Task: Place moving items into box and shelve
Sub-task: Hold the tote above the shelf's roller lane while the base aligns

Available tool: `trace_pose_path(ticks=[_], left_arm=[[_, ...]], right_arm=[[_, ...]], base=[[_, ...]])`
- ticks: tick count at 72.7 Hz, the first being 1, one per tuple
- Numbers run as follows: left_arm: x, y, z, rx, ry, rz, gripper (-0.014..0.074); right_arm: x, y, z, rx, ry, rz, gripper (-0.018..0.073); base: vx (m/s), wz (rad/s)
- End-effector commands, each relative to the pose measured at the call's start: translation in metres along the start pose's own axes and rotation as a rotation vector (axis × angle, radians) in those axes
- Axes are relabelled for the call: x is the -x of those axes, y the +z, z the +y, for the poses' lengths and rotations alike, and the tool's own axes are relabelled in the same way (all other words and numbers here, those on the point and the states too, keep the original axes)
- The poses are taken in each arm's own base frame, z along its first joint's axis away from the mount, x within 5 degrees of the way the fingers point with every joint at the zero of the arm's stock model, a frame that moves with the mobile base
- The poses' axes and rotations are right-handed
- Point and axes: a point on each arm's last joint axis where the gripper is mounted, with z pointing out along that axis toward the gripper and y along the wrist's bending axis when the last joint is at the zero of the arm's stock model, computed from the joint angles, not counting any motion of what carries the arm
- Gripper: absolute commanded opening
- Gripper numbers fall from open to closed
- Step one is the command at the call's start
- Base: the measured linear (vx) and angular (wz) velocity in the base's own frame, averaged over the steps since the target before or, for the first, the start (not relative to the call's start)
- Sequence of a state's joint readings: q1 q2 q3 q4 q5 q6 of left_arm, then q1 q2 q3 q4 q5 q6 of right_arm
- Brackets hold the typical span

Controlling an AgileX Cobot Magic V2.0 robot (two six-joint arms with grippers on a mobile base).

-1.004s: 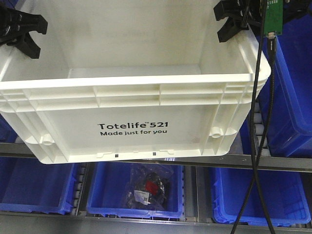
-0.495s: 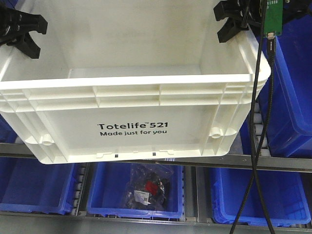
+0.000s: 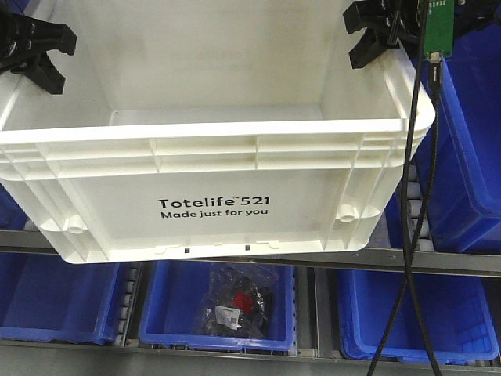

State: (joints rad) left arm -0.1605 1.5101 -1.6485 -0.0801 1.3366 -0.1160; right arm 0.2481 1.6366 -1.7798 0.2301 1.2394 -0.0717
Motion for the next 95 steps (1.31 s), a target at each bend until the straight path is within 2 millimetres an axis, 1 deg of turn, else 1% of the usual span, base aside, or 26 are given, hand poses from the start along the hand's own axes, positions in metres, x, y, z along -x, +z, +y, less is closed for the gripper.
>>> trace_pose_path(ticks=[1,79,95], left_arm=[[0.0015,-0.0317,-0.0206,-0.172,0.004,-0.144,-0.0003],[0.0017,-0.0318,-0.0207,-0.173,0.004,-0.146,-0.0003],[0.0044,-0.0317,-0.0208,-0.175,0.006,-0.173,-0.0003]], right_arm=[[0.01,-0.0375,0.0264,0.157,-0.015,-0.197,-0.0004],[0.0107,-0.0379,0.0278,0.174,-0.001,-0.205,-0.0004],[0.0105,-0.038,0.0282,0.177,-0.023,-0.204,-0.0004]], base=[[0.0,0.0],[0.0,0.0],[0.0,0.0]])
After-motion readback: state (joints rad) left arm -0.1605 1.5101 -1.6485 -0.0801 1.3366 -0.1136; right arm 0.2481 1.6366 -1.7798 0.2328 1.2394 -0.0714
